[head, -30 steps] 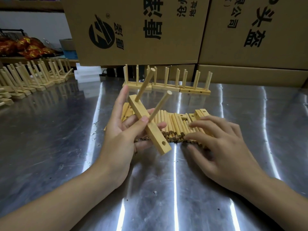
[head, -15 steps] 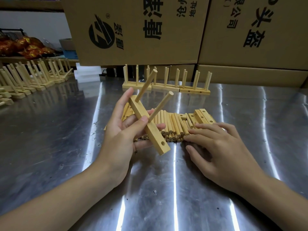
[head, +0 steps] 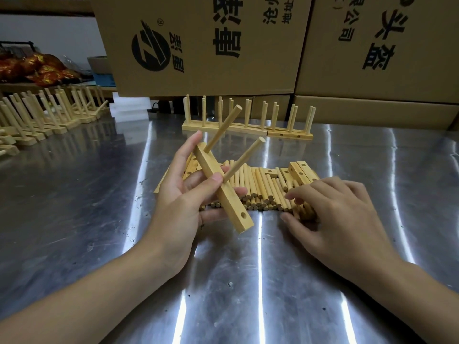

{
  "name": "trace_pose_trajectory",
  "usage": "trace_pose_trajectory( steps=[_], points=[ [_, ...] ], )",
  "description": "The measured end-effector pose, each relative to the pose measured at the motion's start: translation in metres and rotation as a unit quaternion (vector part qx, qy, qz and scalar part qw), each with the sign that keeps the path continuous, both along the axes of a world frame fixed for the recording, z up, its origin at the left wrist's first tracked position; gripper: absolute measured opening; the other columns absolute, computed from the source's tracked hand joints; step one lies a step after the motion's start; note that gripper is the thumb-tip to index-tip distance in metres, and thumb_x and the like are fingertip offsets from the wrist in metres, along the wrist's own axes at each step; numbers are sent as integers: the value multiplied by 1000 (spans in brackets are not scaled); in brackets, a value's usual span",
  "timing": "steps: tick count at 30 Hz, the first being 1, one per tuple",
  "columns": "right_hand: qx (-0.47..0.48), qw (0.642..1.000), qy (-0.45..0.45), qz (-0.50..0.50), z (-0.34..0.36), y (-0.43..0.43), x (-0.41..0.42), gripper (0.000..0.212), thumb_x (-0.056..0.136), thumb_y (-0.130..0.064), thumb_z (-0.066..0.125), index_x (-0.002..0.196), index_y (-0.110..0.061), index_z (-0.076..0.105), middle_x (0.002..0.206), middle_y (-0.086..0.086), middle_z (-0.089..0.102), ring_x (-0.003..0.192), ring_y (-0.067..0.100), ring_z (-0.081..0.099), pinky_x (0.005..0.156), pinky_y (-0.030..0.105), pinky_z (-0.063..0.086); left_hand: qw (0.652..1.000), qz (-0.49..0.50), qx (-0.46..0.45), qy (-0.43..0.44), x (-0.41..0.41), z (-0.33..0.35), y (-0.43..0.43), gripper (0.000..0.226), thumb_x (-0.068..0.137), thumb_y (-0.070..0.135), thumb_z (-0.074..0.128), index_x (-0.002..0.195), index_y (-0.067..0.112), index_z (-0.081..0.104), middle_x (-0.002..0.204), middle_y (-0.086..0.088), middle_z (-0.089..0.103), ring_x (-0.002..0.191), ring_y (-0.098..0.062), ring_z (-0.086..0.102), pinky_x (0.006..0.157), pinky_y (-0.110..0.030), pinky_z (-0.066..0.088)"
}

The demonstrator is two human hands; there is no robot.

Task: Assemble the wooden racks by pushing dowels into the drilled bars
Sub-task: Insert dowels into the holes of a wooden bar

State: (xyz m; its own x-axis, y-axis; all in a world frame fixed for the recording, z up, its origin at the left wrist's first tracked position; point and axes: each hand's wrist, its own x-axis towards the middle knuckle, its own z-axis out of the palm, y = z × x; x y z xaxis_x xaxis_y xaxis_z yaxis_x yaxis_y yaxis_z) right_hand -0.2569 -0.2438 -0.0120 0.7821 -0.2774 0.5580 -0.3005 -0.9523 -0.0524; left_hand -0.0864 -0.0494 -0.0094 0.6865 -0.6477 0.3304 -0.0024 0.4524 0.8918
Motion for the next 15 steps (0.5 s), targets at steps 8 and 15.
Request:
trace_pose_trajectory(
  steps=[8, 15],
  points=[
    [10, 999, 39, 32, 3, 4, -1, 26, 90, -57, 62, 104, -36, 71, 92, -21, 67, 102, 12, 61, 102, 37, 33, 1000, 0, 9, -5, 0, -1, -1, 68, 103, 6, 61, 150, 53, 48, 123, -12, 76, 100, -43, 78, 69, -43, 65],
    [-11, 991, -10, 132, 1, 6, -3, 7, 91, -29, 68, 93, -31, 74, 88, -18, 63, 96, 13, 62, 100, 33, 34, 1000, 5, 10, -5, 0, -2, -1, 66, 104, 6, 61, 149, 53, 50, 121, -15, 76, 99, -44, 78, 68, -44, 65]
  ],
)
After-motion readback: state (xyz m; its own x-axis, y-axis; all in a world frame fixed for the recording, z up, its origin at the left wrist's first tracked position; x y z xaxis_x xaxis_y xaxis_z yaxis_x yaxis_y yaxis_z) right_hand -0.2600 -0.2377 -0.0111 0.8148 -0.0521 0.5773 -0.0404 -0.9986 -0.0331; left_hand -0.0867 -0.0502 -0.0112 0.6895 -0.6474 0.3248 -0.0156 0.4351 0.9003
